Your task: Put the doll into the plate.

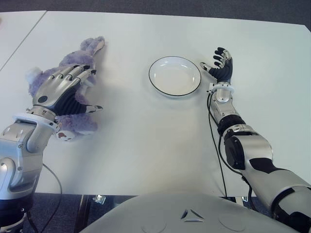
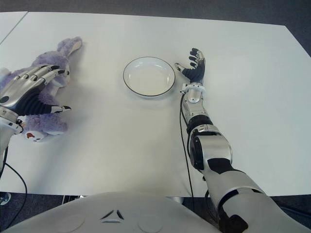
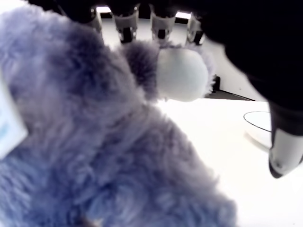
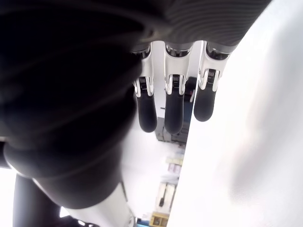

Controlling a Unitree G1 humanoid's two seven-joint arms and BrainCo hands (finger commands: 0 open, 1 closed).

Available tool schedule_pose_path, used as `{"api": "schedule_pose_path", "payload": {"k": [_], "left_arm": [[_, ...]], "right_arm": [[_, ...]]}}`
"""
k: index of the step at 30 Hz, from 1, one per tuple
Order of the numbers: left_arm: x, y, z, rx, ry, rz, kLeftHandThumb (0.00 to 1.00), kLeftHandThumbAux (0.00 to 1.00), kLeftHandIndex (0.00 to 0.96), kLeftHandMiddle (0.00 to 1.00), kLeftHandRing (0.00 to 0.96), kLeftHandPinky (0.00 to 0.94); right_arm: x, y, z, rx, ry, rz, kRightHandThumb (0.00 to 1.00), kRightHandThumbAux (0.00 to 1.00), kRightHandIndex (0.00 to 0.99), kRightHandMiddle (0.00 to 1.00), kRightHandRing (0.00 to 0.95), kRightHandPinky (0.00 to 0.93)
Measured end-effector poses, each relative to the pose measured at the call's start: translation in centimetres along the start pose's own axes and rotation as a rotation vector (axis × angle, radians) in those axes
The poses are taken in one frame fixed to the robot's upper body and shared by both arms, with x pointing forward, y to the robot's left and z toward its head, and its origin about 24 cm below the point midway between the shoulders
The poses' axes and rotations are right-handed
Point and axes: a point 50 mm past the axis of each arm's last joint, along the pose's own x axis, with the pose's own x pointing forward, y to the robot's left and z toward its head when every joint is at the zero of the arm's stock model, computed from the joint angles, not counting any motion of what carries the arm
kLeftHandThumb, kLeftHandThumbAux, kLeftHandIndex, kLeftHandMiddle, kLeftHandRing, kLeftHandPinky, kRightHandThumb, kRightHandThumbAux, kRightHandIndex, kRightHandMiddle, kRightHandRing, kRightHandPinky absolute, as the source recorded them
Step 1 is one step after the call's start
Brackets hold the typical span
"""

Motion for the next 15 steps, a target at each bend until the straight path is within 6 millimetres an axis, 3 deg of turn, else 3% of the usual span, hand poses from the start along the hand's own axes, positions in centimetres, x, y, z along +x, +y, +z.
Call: {"api": "schedule_pose_path", "payload": {"k": [15], "left_arm": [[-0.03, -0.15, -0.39, 0.13, 0.092, 0.01, 0.0, 0.589, 0.014, 0.0, 0.0, 0.0]], "right_arm": [[0.02, -0.05, 0.0, 0.0, 0.0, -0.001, 0.177, 0.962, 0.165, 0.2, 0.2, 0.219]]}}
